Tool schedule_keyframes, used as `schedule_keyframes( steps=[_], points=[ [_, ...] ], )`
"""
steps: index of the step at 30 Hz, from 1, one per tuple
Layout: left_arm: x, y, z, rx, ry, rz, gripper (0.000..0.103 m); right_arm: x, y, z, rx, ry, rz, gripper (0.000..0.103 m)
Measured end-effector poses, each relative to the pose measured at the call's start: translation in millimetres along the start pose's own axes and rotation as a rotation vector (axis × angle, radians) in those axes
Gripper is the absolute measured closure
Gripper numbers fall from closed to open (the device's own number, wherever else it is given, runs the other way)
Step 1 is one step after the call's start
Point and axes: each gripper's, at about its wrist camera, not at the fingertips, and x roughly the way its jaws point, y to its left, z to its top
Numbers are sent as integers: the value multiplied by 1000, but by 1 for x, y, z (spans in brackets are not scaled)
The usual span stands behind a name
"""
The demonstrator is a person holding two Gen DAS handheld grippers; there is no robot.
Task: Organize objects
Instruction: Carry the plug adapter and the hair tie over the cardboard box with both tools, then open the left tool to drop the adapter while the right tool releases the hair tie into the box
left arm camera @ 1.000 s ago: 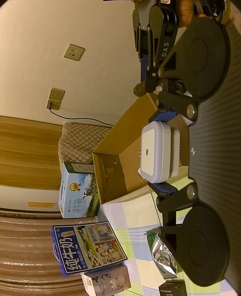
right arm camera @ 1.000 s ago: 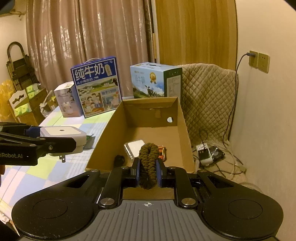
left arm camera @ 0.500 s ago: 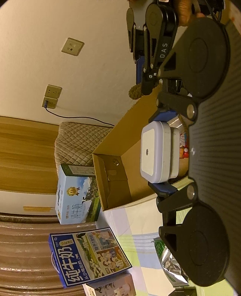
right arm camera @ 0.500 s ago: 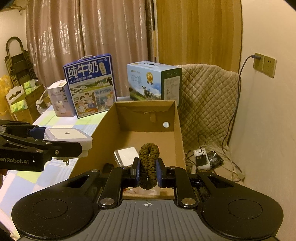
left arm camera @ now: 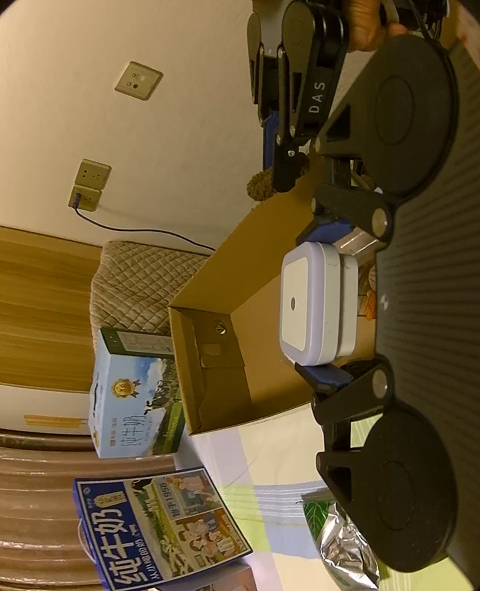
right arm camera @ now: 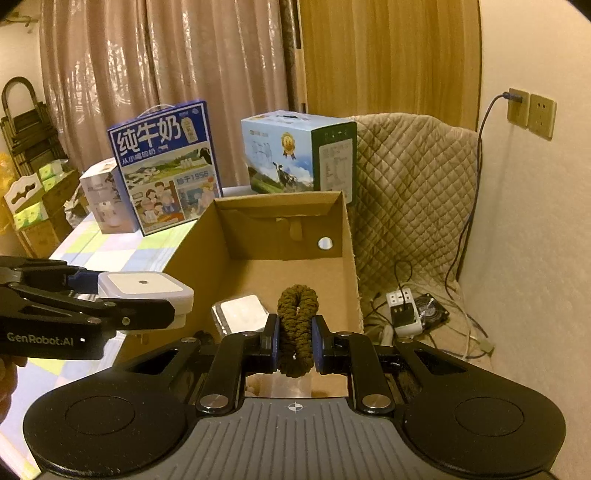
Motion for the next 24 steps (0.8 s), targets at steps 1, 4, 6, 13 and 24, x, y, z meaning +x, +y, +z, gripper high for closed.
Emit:
schedule_keyframes(
  steps=[1,4,6,13,24],
  points=[
    [3,0,0,-2,2,0,43,1,0,0,1,1,0,88],
    [10,1,0,-4,-1,1,43,4,-2,0,4,4,-3,88],
    [14,2,1,-6,-5,4,43,6,-2,0,6,7,-6,88],
    [13,11,4,-26,-31,-3,30,6,-3,1,22,10,-5,88],
    [-22,38,5,-46,-65,39,30,4,19,9,20,-14,23,87]
  ],
)
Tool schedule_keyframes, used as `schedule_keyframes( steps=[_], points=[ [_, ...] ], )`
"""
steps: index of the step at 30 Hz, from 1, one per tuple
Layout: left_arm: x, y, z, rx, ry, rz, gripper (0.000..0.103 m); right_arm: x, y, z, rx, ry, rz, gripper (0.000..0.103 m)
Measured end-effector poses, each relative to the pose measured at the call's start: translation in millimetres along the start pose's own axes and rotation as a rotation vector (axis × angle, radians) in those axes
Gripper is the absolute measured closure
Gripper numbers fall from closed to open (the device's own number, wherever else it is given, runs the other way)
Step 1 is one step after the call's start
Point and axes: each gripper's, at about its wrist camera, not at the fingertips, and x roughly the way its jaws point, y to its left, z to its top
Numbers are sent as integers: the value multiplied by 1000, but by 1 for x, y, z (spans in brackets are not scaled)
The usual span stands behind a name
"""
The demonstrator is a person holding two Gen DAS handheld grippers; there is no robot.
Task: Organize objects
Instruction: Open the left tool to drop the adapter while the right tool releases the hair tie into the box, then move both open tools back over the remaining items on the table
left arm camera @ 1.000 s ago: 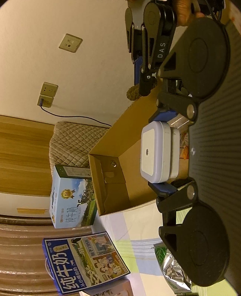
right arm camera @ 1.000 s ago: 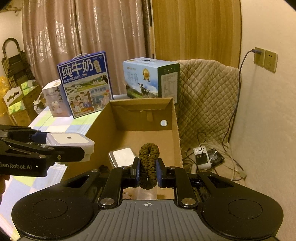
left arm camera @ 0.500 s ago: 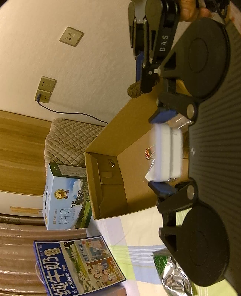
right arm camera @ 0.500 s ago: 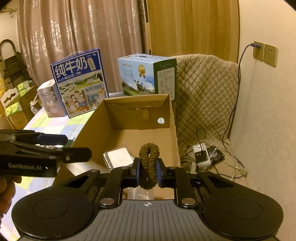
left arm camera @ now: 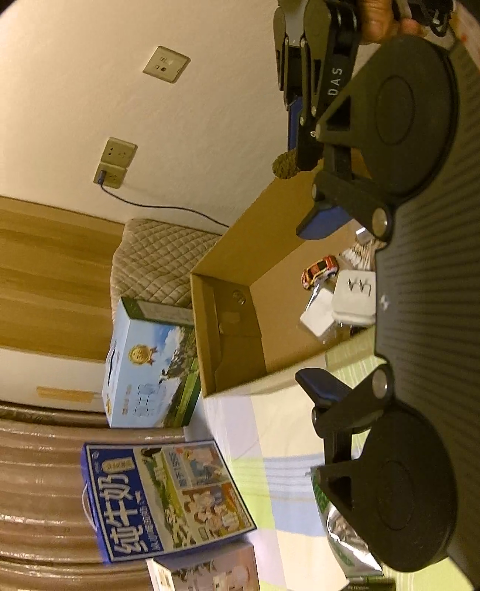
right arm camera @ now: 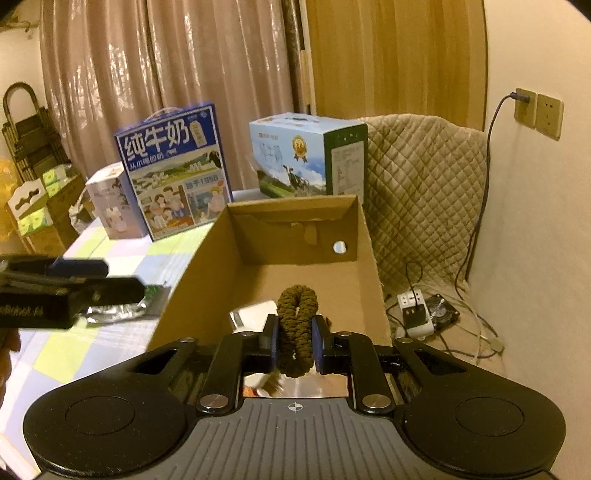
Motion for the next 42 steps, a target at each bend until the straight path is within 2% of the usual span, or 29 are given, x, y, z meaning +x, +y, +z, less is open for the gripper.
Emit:
schedule_keyframes(
  steps=[1,3,4,8,15,24,30,36,42],
  points=[
    [-3,2,0,0,-2,5,30,1,0,1,5,-11,9,82],
    [-9,7,-1,1,-5,11,30,3,0,4,34,-33,14,42],
    [-12,9,-2,-1,-7,14,30,2,-1,6,53,-46,11,38],
    [-20,20,-5,-15,-7,35,28,-3,-5,12,111,-56,23,37],
    [-44,38,-12,-29,-22,63,26,-19,4,15,125,-56,7,37],
    [-98,68,-26,-36,-50,115,20,-48,56,24,68,-94,71,37],
    [-150,121,-38,-59,-72,241,13,-47,106,26,32,-98,153,37],
    [-191,183,-58,-112,-73,379,7,-27,156,25,-9,-82,216,37],
    [-210,225,-82,-172,-71,446,3,2,187,12,-28,-30,247,37]
  ],
)
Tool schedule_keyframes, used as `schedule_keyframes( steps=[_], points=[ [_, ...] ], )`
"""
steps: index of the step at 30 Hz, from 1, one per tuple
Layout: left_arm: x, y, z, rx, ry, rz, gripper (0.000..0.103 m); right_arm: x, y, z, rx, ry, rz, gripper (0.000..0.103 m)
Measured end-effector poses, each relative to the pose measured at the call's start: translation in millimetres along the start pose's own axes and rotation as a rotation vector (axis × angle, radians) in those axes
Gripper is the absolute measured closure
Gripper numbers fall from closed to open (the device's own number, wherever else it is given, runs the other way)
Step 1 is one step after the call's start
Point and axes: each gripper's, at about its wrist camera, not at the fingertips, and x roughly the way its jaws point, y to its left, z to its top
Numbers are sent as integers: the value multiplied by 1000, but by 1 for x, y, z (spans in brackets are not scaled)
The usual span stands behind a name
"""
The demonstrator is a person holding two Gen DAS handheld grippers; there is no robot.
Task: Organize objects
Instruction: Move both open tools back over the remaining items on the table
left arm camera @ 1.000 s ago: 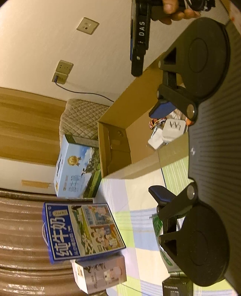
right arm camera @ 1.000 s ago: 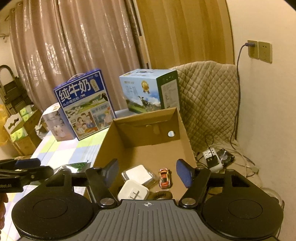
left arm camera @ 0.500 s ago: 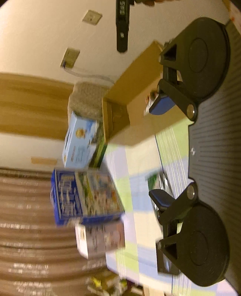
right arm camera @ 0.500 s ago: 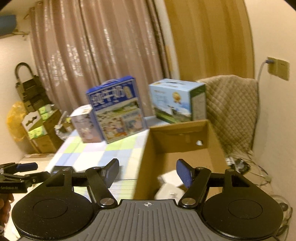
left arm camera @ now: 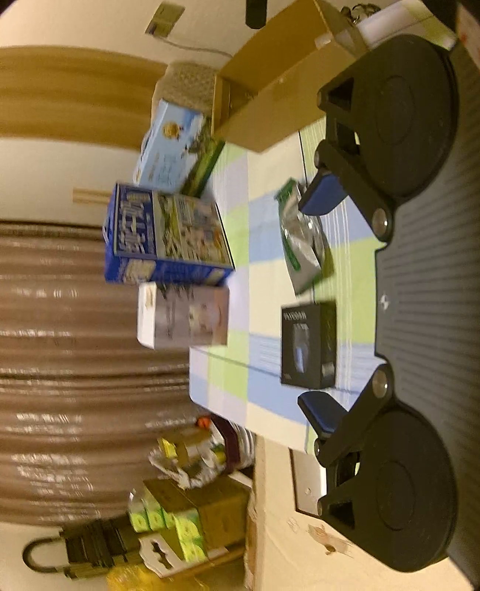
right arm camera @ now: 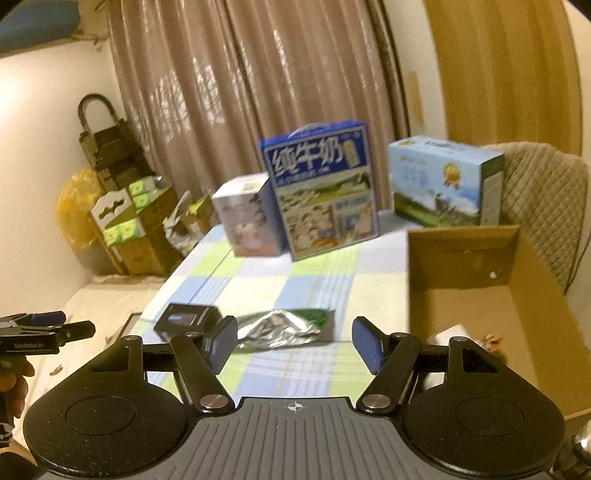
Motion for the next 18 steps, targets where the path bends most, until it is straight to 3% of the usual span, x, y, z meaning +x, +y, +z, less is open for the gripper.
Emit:
schedule_keyframes(
  steps=[10,18],
  points=[
    [32,28,-32,-33,69,12,2,56,22,-26,-80,119,23,37],
    [60,30,-39,60,130,9,2,92,30,-32,-202,201,27,37]
  ],
)
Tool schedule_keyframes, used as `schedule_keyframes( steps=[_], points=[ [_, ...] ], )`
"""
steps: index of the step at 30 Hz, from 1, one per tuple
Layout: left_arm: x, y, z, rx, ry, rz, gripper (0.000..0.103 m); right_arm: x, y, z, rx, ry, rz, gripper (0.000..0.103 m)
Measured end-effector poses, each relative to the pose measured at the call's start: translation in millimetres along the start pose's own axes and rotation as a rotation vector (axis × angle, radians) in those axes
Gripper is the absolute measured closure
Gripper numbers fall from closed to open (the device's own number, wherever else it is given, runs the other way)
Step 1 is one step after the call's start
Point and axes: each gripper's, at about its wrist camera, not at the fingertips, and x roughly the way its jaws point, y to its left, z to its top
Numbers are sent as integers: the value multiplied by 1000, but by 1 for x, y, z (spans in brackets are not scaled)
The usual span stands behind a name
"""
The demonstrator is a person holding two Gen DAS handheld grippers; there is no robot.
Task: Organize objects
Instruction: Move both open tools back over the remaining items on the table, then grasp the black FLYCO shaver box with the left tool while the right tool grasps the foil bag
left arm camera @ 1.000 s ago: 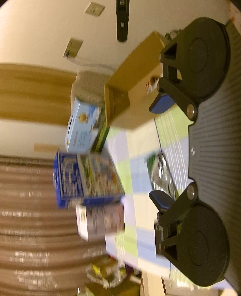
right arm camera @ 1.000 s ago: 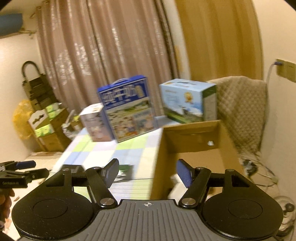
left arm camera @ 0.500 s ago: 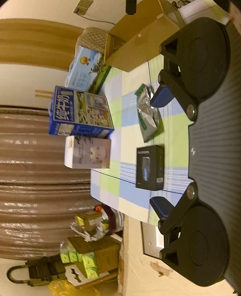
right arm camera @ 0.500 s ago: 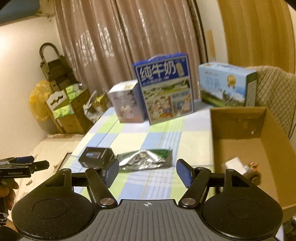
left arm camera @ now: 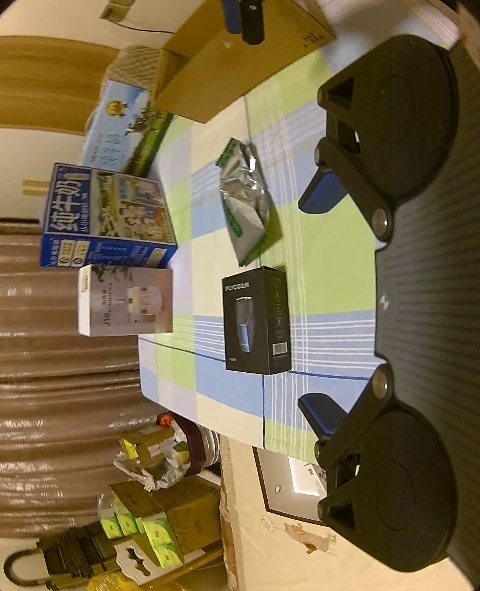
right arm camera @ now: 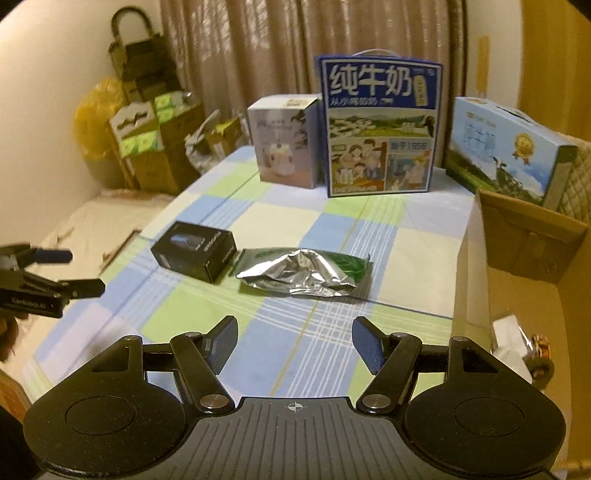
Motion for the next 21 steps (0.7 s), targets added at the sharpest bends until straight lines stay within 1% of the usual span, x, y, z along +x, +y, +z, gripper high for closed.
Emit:
schedule_keyframes(
  steps=[2,4,6,7,8,9,10,11,12,13,14,15,18,21],
  points=[
    [5,1,1,25,13,-1,2,11,3,3,-53,24,1,37],
    [9,1,1,54,25,0,2,14,4,4,-75,32,2,37],
    [13,1,2,84,38,-5,2,22,7,7,-139,52,2,37],
    [15,1,2,106,45,-10,2,28,12,10,-222,71,2,37],
    [16,0,2,128,50,-16,2,32,15,12,-278,76,3,37],
    [18,0,3,157,57,-22,2,32,15,12,-278,76,3,37],
    [20,1,4,188,60,-23,2,41,20,13,-398,85,9,37],
    [23,1,6,219,61,-23,2,47,23,14,-474,91,10,37],
    [26,2,8,252,60,-25,2,47,23,14,-474,91,10,37],
    [30,3,10,284,61,-24,2,59,26,12,-589,110,11,37],
    [35,4,12,308,66,-25,2,59,26,12,-589,110,11,37],
    [40,7,14,325,70,-33,2,75,26,12,-682,145,16,37],
    [58,13,21,384,95,-62,2,97,20,14,-737,183,52,37],
    [73,16,25,473,76,-91,2,117,18,15,-827,181,70,37]
  ],
)
